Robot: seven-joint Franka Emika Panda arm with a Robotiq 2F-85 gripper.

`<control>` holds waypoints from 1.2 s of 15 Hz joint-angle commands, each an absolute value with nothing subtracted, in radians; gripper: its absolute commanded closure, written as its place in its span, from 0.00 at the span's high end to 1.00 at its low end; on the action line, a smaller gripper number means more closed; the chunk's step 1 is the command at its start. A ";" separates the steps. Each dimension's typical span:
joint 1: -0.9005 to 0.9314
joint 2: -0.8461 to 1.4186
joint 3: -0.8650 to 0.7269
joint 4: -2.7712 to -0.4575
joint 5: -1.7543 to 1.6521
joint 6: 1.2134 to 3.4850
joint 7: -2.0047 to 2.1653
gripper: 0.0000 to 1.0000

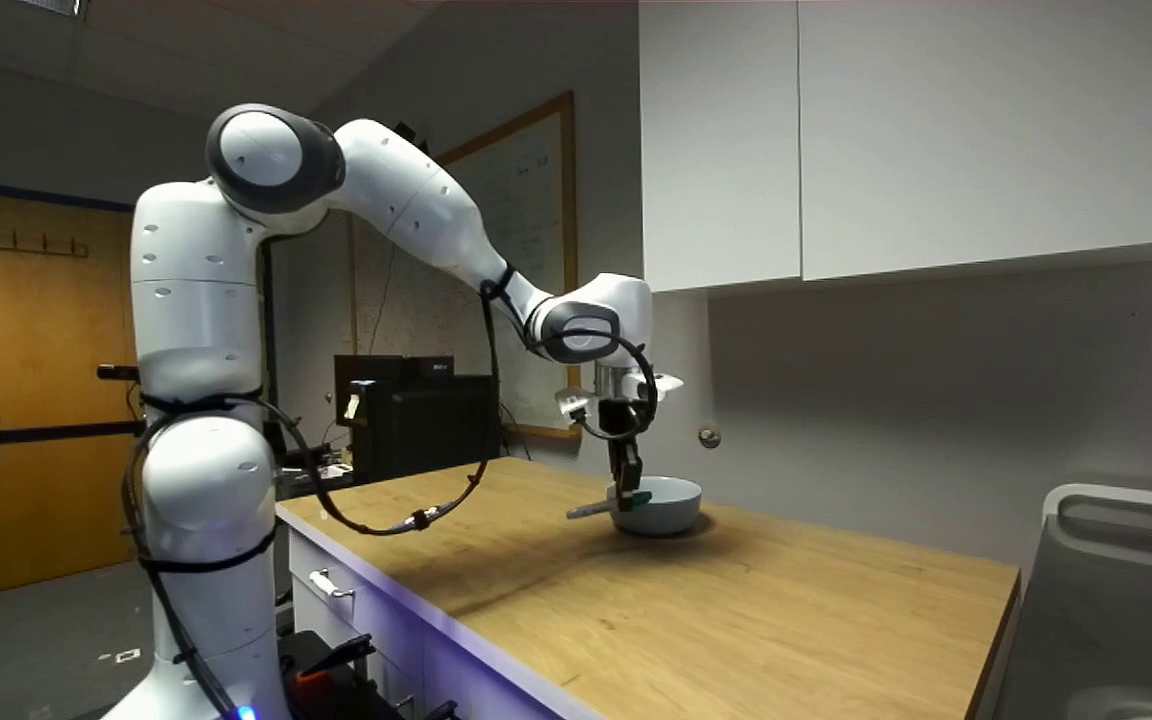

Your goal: Put the marker in the bowl

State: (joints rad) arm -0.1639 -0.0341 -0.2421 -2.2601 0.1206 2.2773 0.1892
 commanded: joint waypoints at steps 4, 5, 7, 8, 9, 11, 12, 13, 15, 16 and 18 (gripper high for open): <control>-0.150 -0.175 -0.146 -2.283 0.033 2.393 0.268 0.15; -0.143 -0.166 -0.126 -2.267 0.023 2.405 0.283 0.15; -0.130 -0.155 -0.093 -2.248 0.010 2.431 0.300 0.15; -0.123 -0.144 -0.081 -2.235 0.008 2.447 0.298 0.15; -0.114 -0.140 -0.073 -2.227 0.015 2.459 0.286 0.15; -0.103 -0.109 -0.065 -2.201 0.024 2.497 0.262 0.15; -0.098 -0.096 -0.064 -2.190 0.028 2.513 0.252 0.15; -0.094 -0.077 -0.067 -2.174 0.037 2.528 0.236 0.15; -0.091 -0.040 -0.074 -2.146 0.052 2.556 0.204 0.15; -0.092 -0.022 -0.077 -2.132 0.058 2.565 0.191 0.15; -0.095 0.020 -0.085 -2.101 0.081 2.574 0.159 0.15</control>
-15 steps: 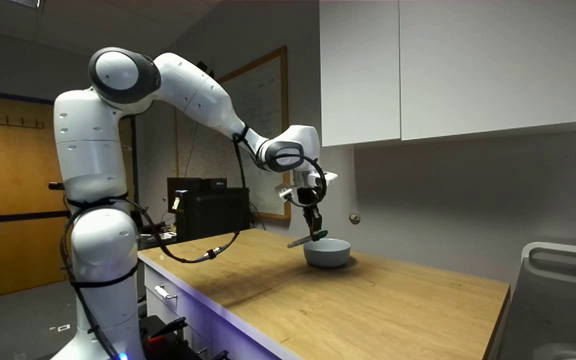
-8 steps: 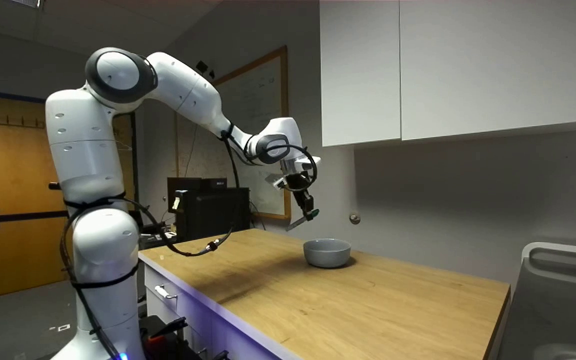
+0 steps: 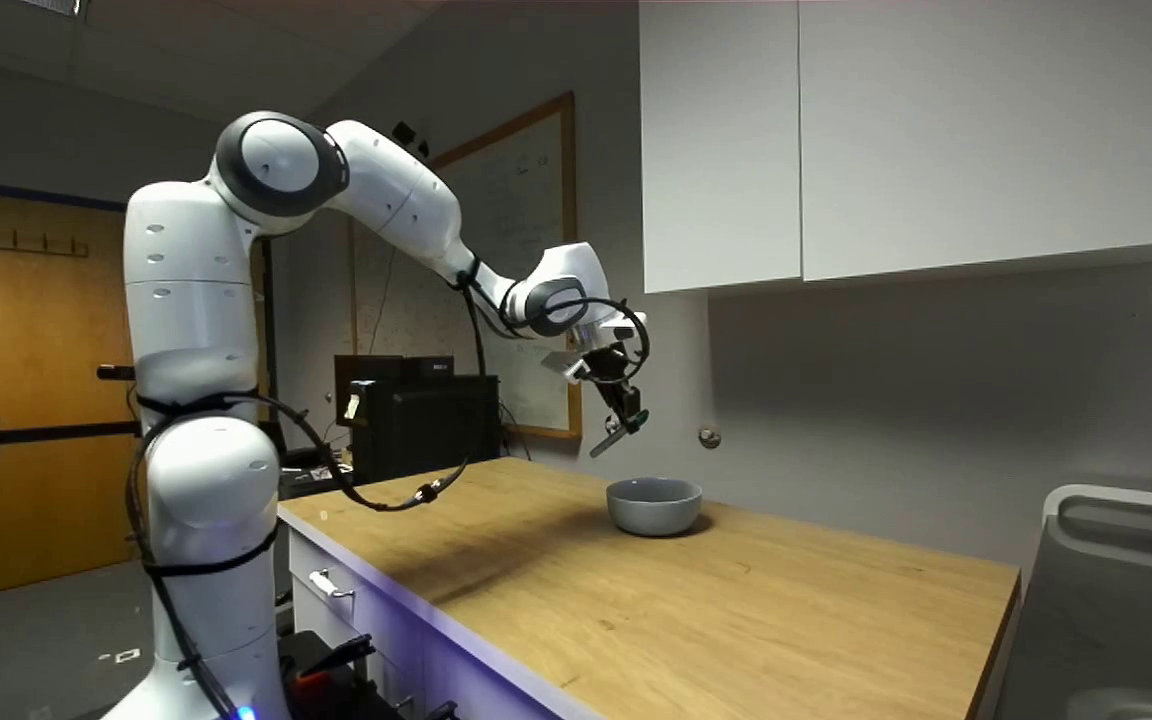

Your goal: Put the marker in the bowl

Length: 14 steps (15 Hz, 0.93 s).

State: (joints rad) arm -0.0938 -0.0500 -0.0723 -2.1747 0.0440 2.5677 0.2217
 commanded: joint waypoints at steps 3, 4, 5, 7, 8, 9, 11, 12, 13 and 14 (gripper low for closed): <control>-0.103 0.088 -0.092 -2.068 0.110 2.606 0.111 0.15; -0.107 0.108 -0.093 -2.057 0.113 2.612 0.100 0.15; -0.109 0.130 -0.094 -2.047 0.118 2.615 0.087 0.15; -0.116 0.172 -0.092 -2.028 0.119 2.619 0.071 0.15; -0.119 0.191 -0.091 -2.020 0.119 2.617 0.064 0.15; -0.122 0.206 -0.089 -2.016 0.120 2.616 0.058 0.15; -0.127 0.236 -0.089 -1.999 0.117 2.607 0.052 0.34; -0.129 0.244 -0.088 -1.995 0.117 2.602 0.050 0.47; -0.133 0.251 -0.087 -1.988 0.119 2.594 0.045 0.53; -0.135 0.255 -0.087 -1.985 0.118 2.592 0.044 0.60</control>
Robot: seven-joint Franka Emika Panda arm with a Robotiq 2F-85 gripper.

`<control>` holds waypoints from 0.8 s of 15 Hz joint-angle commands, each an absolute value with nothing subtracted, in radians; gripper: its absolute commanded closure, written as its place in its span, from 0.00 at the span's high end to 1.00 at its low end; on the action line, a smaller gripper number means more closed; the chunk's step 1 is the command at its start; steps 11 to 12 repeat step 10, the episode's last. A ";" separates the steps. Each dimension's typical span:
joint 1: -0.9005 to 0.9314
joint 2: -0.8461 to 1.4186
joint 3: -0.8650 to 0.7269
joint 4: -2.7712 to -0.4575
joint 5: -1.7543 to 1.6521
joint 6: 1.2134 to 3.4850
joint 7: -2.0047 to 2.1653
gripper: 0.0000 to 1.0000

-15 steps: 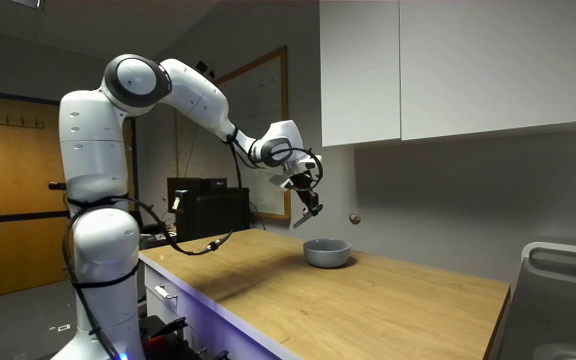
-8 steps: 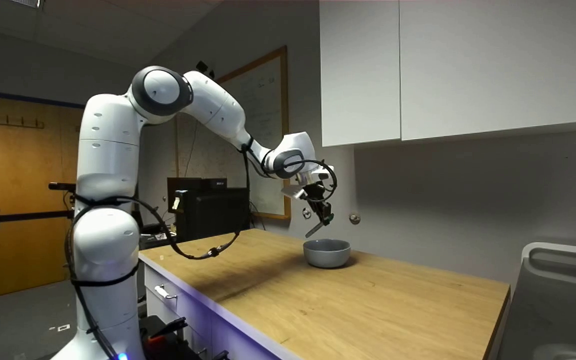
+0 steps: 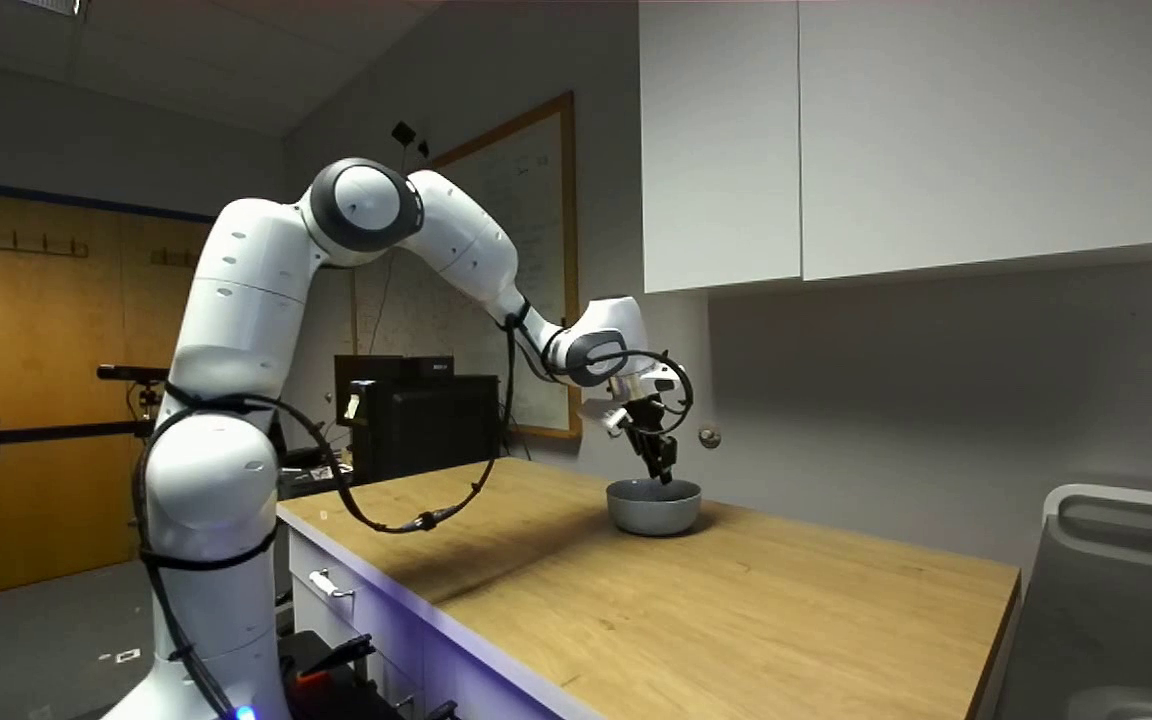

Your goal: Put the marker in the bowl

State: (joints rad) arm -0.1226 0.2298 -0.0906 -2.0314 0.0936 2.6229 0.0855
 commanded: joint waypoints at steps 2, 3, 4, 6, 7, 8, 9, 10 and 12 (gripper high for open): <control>-0.141 0.255 -0.085 -1.980 0.121 2.581 0.034 0.76; -0.142 0.251 -0.084 -1.981 0.122 2.572 0.031 0.82; -0.143 0.247 -0.085 -1.979 0.121 2.555 0.027 0.92; -0.151 0.228 -0.076 -1.981 0.143 2.497 -0.003 1.00; -0.158 0.209 -0.067 -1.992 0.169 2.464 -0.039 1.00; -0.159 0.197 -0.066 -1.998 0.185 2.439 -0.063 1.00; -0.159 0.177 -0.064 -2.013 0.203 2.414 -0.094 1.00; -0.158 0.158 -0.066 -2.026 0.214 2.390 -0.113 1.00; -0.158 0.158 -0.066 -2.026 0.214 2.390 -0.113 1.00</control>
